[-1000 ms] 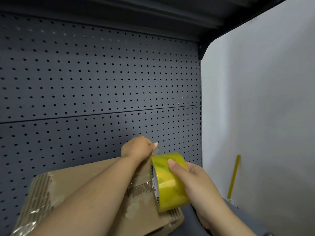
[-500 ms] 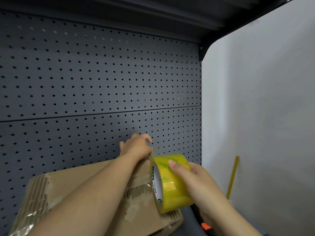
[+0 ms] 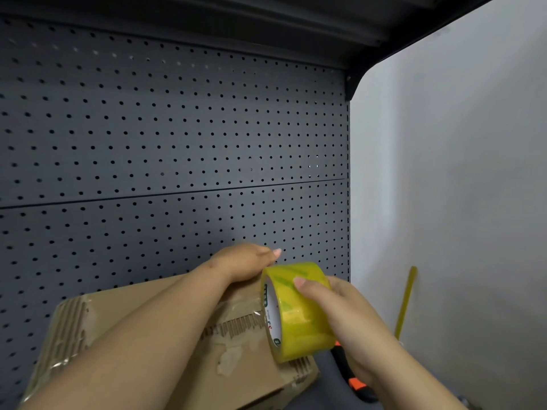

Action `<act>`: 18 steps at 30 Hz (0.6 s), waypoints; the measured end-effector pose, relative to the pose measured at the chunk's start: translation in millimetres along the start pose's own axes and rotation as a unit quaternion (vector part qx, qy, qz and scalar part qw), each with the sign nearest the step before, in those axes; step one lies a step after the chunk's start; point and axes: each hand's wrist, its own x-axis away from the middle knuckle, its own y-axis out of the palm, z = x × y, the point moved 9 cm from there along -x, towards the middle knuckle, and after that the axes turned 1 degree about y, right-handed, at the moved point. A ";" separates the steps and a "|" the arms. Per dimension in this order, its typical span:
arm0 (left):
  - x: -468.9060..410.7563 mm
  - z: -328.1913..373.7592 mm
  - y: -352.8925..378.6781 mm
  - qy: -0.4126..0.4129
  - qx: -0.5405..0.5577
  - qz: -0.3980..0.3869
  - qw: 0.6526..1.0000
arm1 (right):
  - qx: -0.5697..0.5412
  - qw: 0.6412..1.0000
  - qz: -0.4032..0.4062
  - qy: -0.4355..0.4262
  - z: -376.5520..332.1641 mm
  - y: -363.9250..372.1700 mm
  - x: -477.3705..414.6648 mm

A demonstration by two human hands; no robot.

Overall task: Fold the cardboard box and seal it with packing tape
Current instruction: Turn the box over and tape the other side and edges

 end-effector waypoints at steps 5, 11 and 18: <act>5.3 6.2 0.7 0.023 -0.030 -0.003 0.999 | -0.007 1.000 0.002 0.013 1.6 -3.4 3.2; 8.9 7.2 -2.0 0.036 -0.105 0.036 0.993 | 0.041 0.999 0.010 0.020 2.9 -8.3 21.9; 16.3 16.1 -3.4 0.041 -0.122 0.051 0.990 | -0.045 0.995 -0.036 0.078 19.2 -15.8 52.2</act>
